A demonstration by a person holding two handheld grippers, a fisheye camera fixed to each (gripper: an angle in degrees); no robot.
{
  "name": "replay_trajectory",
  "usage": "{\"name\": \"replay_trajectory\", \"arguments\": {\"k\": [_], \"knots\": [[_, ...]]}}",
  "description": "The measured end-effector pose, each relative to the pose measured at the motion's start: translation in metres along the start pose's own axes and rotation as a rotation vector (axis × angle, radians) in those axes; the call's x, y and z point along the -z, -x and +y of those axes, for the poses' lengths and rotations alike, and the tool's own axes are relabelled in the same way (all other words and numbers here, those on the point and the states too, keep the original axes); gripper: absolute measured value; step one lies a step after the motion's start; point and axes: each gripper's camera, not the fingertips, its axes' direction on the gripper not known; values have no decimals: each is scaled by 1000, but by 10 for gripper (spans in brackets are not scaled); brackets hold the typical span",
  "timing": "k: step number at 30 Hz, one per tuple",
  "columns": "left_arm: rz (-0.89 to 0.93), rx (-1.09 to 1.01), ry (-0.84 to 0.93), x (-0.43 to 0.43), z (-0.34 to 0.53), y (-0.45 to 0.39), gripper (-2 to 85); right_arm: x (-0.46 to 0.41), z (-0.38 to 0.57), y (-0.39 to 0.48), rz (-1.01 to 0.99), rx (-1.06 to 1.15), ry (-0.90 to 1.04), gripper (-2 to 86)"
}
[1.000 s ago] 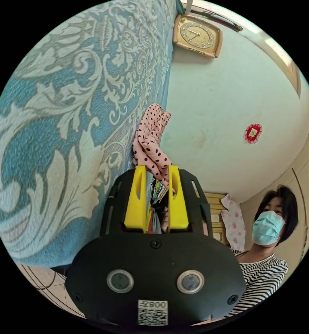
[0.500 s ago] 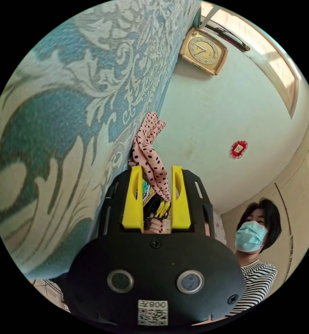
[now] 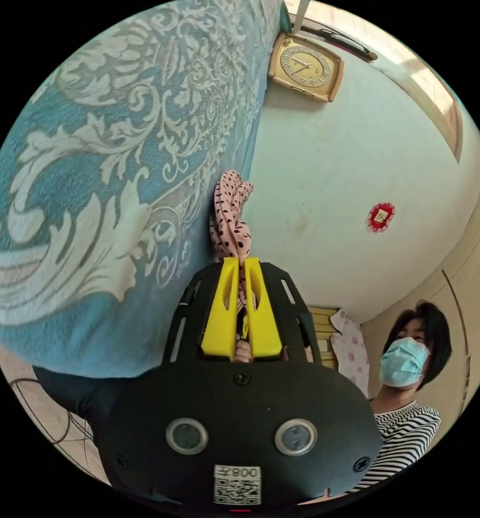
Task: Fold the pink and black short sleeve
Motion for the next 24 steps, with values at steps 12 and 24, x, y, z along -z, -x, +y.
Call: {"name": "replay_trajectory", "arguments": {"k": [12, 24], "knots": [[-22, -155, 162, -5, 50, -148, 20, 99, 134, 6, 58, 60, -21, 9], [-8, -372, 351, -71, 96, -315, 19, 229, 308, -15, 27, 206, -179, 11]]}}
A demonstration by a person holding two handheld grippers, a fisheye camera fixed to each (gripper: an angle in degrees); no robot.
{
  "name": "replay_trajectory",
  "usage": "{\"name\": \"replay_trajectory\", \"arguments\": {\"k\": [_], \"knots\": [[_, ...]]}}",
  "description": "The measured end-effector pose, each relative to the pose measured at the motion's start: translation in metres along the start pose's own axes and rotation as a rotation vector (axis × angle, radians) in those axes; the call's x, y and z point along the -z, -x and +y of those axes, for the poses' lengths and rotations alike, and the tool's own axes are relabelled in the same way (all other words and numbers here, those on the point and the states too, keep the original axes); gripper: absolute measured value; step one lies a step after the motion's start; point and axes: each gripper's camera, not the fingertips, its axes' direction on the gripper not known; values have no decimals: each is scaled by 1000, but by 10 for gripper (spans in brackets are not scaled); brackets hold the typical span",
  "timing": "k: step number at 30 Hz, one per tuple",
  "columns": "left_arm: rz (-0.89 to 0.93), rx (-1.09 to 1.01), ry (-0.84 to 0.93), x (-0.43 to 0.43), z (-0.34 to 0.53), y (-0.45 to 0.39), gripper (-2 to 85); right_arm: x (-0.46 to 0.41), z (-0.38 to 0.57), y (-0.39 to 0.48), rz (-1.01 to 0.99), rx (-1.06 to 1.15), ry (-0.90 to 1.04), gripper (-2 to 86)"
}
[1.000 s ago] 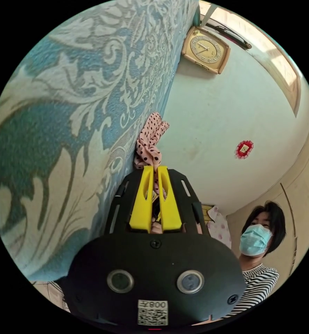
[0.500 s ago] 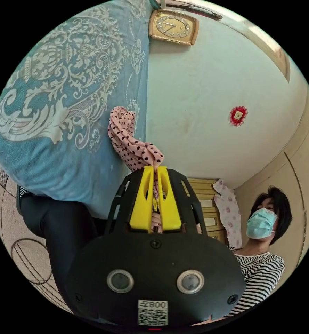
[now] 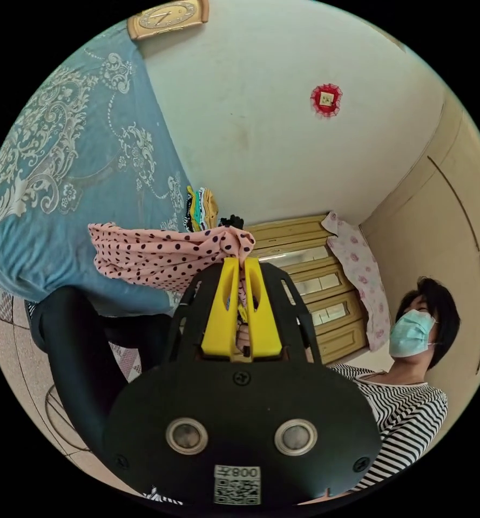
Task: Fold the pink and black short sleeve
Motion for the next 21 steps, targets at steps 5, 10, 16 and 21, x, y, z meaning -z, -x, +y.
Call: {"name": "replay_trajectory", "arguments": {"k": [5, 10, 16, 21], "knots": [[31, -65, 81, -48, -24, -59, 19, 75, 66, -19, 2, 60, -80, 9], [58, -97, 144, -95, -49, -105, 18, 138, 115, -43, 6, 124, -148, 9], [101, -129, 208, -154, -85, -159, 18, 203, 168, -93, 11, 176, -219, 9], [110, -147, 248, -196, -119, -198, 18, 238, 202, -149, 10, 191, -246, 9]]}}
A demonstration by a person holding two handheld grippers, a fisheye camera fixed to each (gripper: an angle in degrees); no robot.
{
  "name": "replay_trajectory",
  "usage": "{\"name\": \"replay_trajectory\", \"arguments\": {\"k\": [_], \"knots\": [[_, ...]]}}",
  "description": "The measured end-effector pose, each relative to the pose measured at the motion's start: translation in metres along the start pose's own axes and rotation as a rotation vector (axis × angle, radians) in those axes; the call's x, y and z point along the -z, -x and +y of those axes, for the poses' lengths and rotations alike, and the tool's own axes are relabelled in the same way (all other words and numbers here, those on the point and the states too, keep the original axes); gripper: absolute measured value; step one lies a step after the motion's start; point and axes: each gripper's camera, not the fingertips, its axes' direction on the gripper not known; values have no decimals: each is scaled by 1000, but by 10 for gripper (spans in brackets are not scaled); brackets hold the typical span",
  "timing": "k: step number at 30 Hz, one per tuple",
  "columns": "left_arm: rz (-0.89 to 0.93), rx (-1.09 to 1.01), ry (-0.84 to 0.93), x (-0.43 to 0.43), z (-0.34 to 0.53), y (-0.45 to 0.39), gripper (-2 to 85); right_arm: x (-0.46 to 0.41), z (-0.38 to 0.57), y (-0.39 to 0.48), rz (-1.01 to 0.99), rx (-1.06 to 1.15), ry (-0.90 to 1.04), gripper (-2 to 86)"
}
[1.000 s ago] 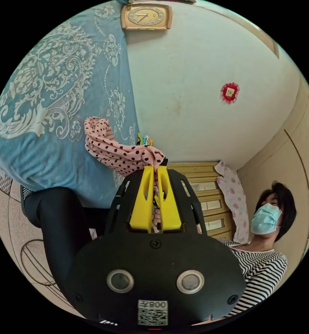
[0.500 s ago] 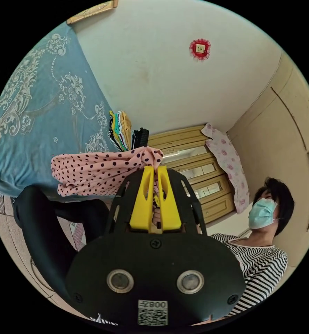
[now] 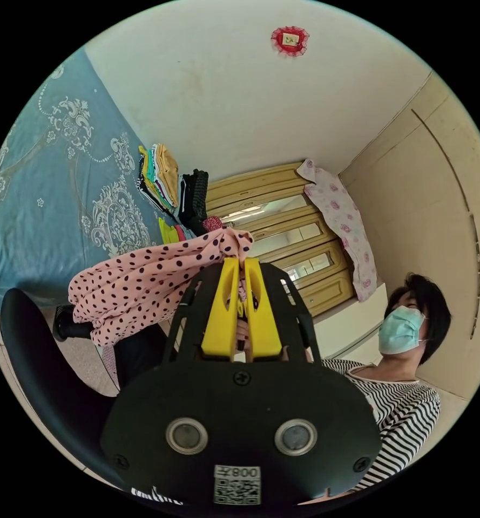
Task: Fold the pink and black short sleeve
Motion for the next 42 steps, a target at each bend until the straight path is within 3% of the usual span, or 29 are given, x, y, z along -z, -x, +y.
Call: {"name": "replay_trajectory", "arguments": {"k": [9, 15, 24, 30, 32, 36, 42], "knots": [[-28, 46, 77, -86, -126, -18, 19, 60, 24, -142, -2, -21, -38, 8], [-100, 72, 147, -182, -275, 6, 20, 100, -30, -282, 48, -72, -61, 8], [-3, -64, 83, -361, -625, 41, 18, 132, -299, -497, 163, 48, -18, 8], [-43, -301, 35, -490, -835, -51, 19, 161, -488, -542, 198, 196, -72, 8], [-58, -358, 51, -547, -897, -82, 19, 181, -541, -543, 294, 244, -85, 8], [-86, -350, 119, -636, -947, -84, 19, 216, -571, -570, 372, 254, -98, 8], [-204, -91, 313, -773, -927, 31, 20, 259, -507, -753, 503, -11, -41, 9]]}}
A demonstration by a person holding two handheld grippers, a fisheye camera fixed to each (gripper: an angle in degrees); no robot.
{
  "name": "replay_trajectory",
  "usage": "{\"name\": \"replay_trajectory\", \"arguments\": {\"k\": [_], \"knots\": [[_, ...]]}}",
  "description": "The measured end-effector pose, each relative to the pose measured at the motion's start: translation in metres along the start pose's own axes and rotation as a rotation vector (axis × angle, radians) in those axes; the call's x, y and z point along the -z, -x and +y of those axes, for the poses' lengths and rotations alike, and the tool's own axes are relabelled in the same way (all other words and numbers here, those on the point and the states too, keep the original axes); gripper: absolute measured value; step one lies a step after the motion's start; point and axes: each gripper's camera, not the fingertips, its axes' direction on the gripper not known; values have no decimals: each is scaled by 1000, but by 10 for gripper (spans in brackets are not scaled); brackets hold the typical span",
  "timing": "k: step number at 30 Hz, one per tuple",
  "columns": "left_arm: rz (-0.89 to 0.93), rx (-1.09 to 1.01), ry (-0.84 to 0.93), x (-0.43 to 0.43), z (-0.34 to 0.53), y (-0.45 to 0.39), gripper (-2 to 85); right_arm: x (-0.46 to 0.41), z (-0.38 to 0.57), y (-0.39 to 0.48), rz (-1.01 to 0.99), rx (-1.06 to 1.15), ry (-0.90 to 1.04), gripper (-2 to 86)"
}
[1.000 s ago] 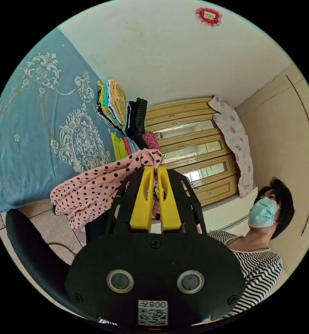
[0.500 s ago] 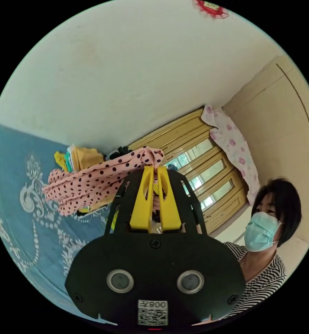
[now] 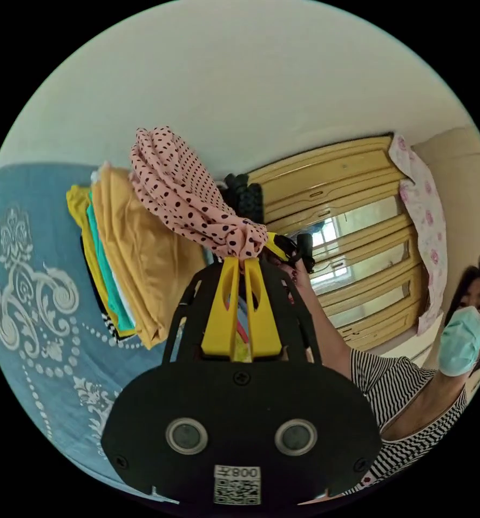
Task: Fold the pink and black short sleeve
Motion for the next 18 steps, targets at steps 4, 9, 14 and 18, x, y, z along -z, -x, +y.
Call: {"name": "replay_trajectory", "arguments": {"k": [4, 9, 14, 18], "knots": [[-9, 213, 97, -82, 12, 54, 21, -64, 72, -120, 140, -199, 148, 9], [-70, 179, 128, -124, -15, 37, 31, -94, 126, -171, 139, -232, 145, 12], [-147, 163, 151, -149, -40, 5, 61, -117, 167, -191, 202, -262, 107, 14], [-108, 213, 58, -148, -38, -28, 52, -120, 203, -181, 248, -280, 31, 10]]}}
